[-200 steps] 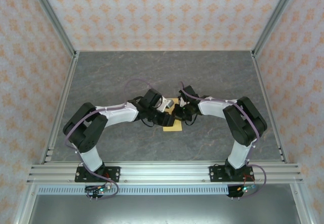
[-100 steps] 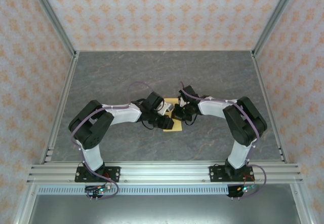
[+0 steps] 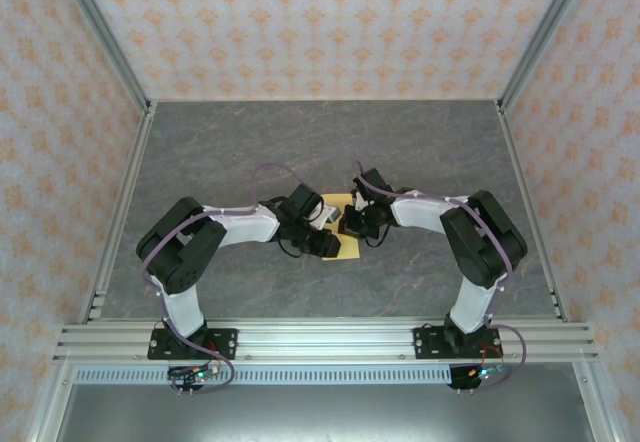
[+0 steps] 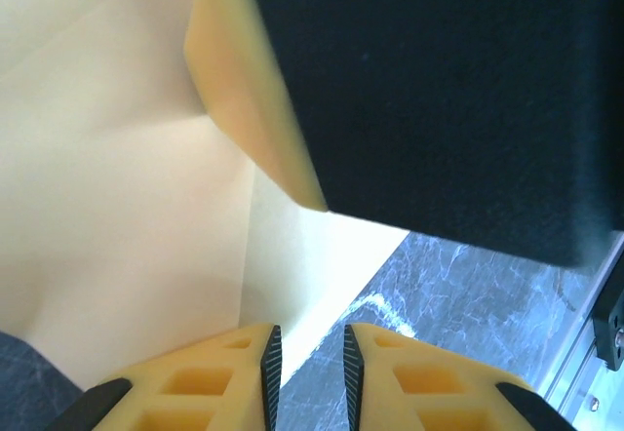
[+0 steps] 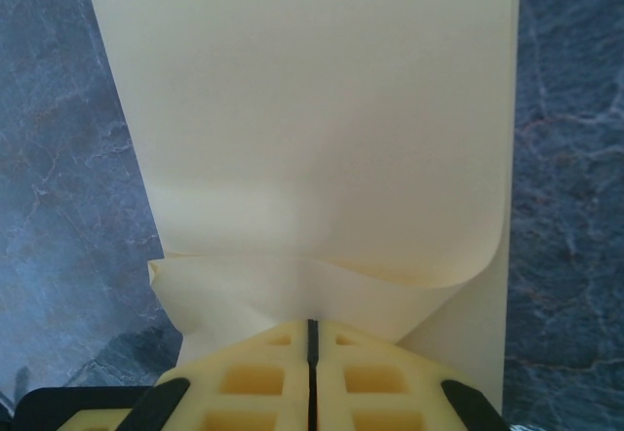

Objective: Fold a paper plane with a square sheet of paper (fold left side to right side)
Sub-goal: Fold the triangle a second time at the center of the table.

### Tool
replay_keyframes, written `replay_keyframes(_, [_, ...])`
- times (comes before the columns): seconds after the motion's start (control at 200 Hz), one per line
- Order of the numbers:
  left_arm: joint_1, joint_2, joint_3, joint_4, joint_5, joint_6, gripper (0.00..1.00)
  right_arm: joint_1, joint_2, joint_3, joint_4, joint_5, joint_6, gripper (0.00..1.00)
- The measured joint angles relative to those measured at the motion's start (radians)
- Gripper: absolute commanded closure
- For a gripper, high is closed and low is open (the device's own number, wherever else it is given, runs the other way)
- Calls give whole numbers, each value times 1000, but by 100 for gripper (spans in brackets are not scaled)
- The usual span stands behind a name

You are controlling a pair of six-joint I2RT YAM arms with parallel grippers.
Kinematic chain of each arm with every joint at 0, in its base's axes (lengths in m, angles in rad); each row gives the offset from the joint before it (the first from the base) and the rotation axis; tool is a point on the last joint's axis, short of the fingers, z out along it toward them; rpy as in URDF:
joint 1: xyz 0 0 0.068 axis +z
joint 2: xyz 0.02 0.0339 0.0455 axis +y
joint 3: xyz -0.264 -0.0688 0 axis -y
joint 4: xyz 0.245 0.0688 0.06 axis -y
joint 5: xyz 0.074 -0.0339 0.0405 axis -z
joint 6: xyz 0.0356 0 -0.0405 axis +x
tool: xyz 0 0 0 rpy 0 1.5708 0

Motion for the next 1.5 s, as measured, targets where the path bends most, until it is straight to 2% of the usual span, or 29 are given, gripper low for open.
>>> replay_keyframes(0.41, [1, -11, -42, 31, -18, 0, 82, 2, 3, 8, -13, 4, -3, 91])
replay_keyframes(0.906, [17, -109, -154, 24, -43, -3, 92, 6, 4, 11, -23, 3, -3, 91])
replay_keyframes(1.076, [53, -154, -162, -10, -38, -17, 92, 6, 5, 13, -24, 3, -4, 91])
replay_keyframes(1.276, [55, -162, -117, -10, 6, -30, 90, 6, 5, 13, -25, 3, -4, 91])
replay_keyframes(1.501, [55, -80, -79, 9, 26, -29, 89, 6, 5, 13, -25, 3, -4, 91])
